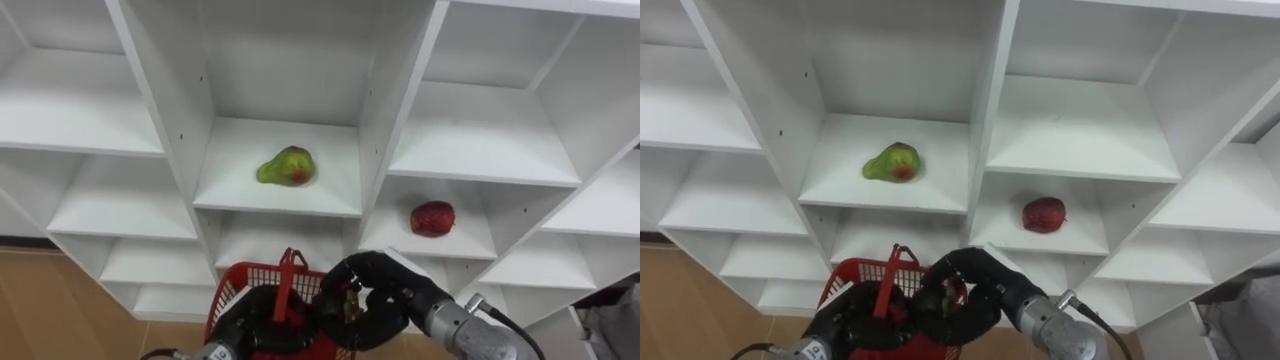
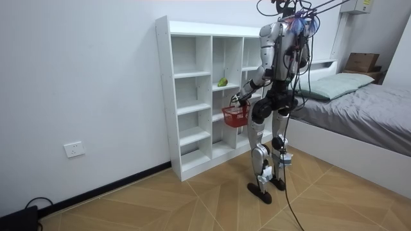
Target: Collect fruits from the closet
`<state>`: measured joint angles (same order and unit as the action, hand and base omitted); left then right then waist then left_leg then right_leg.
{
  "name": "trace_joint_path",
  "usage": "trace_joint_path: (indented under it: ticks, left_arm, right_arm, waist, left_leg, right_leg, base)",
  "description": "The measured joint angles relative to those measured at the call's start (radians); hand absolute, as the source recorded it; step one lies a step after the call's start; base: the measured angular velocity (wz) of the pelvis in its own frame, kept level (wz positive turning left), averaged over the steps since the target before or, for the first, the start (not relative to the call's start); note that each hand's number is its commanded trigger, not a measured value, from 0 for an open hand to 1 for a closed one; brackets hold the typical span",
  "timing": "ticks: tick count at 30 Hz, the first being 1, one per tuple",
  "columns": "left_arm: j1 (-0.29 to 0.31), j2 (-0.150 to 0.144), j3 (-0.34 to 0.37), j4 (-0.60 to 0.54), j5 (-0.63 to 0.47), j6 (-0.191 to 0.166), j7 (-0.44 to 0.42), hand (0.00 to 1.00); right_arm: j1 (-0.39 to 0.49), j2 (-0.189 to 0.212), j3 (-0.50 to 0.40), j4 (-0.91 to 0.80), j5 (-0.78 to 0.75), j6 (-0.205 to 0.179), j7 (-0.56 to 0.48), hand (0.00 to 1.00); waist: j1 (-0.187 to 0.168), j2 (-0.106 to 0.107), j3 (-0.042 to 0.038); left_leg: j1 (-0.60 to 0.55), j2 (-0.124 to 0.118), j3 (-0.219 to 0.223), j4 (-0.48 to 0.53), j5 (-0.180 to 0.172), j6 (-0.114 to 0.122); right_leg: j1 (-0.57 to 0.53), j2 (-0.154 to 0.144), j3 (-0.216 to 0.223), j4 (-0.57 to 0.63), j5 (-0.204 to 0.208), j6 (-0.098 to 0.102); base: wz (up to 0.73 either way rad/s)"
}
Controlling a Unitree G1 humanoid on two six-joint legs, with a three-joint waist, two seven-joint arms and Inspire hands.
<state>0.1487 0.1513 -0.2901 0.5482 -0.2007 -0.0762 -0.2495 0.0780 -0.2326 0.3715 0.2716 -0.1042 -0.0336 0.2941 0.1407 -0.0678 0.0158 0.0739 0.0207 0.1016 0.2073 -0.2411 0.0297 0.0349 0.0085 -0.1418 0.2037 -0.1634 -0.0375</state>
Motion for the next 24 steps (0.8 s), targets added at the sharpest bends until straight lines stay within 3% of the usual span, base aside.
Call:
trace_joint_path:
  ticks: [8,9,10,11,12,24]
  left_arm:
    - [0.001,0.001,-0.007,0.0,-0.001,0.002,0.0,1.0]
    - [0.001,0.001,-0.007,0.0,-0.001,0.002,0.0,1.0]
    - [0.002,0.003,-0.007,0.0,-0.001,0.002,0.0,1.0]
    - [0.002,0.003,-0.007,0.0,-0.001,0.002,0.0,1.0]
    - [0.002,0.004,-0.007,0.0,-0.001,0.002,0.0,1.0]
    - [0.012,0.015,-0.008,-0.002,0.0,0.002,0.001,1.0]
  right_arm:
    - [-0.042,0.026,0.002,0.076,0.0,0.0,-0.041,1.0]
    - [-0.046,0.03,0.002,0.092,0.0,0.0,-0.053,0.87]
    - [-0.052,0.033,0.002,0.107,0.0,0.0,-0.063,0.61]
    - [-0.053,0.033,0.002,0.111,0.0,0.0,-0.067,0.07]
    - [-0.053,0.033,0.002,0.111,0.0,0.0,-0.073,0.0]
    - [-0.056,0.039,0.003,0.13,0.003,-0.001,-0.099,0.0]
  waist:
    - [-0.001,0.002,-0.0014]
    - [-0.001,0.002,-0.0014]
    - [0.0,0.002,-0.0013]
    - [0.0,0.002,-0.0013]
    - [0.0,0.002,-0.0013]
    - [0.001,-0.014,0.0008]
  left_leg:
    - [-0.007,-0.001,-0.01,0.009,0.0,0.0]
    - [-0.007,-0.001,-0.01,0.01,0.0,0.0]
    - [-0.007,-0.001,-0.01,0.012,0.0,0.0]
    - [-0.008,-0.001,-0.01,0.012,0.0,0.0]
    - [-0.008,-0.001,-0.01,0.012,0.0,0.0]
    - [-0.009,-0.003,-0.01,0.015,0.0,0.0]
  right_leg:
    - [0.001,-0.003,-0.013,0.0,0.0,0.0]
    - [0.002,-0.003,-0.014,0.0,0.0,0.0]
    - [0.002,-0.003,-0.014,0.0,0.0,0.0]
    - [0.002,-0.003,-0.014,0.0,0.0,0.0]
    - [0.002,-0.003,-0.014,0.0,0.0,0.0]
    - [0.003,-0.005,-0.013,-0.001,-0.003,0.002]
  base:
    - [0.04]
    - [0.0]
    - [0.0]
    - [0.0]
    - [0.0]
    - [0.0]
